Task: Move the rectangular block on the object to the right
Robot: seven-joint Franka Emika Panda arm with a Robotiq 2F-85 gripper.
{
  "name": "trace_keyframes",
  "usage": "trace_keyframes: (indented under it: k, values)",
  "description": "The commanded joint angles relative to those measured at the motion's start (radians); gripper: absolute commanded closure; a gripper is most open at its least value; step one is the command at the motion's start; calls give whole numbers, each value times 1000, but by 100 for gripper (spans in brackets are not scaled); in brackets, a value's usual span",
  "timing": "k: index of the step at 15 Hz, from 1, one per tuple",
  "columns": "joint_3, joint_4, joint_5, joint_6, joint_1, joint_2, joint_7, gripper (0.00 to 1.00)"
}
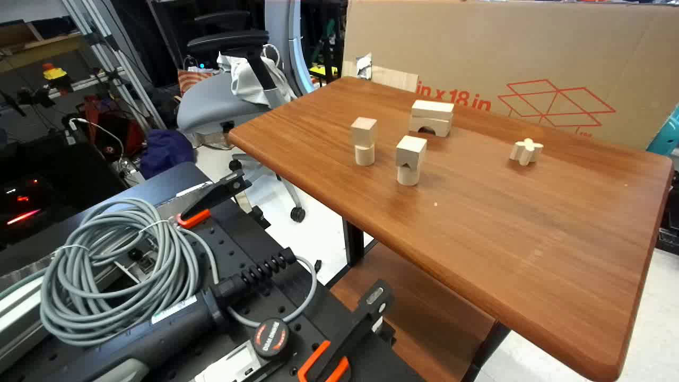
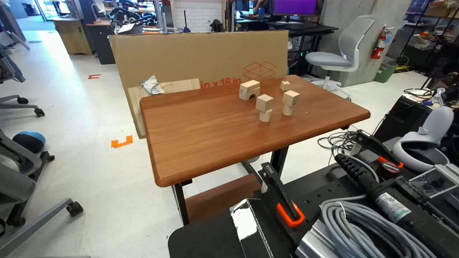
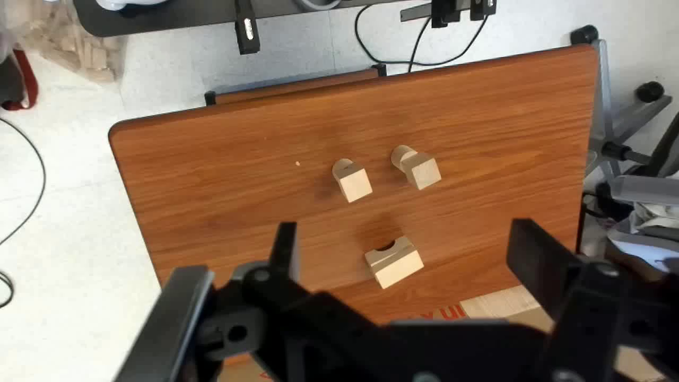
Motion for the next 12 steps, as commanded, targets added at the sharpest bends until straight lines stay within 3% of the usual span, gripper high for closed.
trace_keyframes:
  k: [1,12]
  values:
    - [24,2,8,-3,-26,2,-6,0]
    - [28,20,10,-1,-23,39,-15,0]
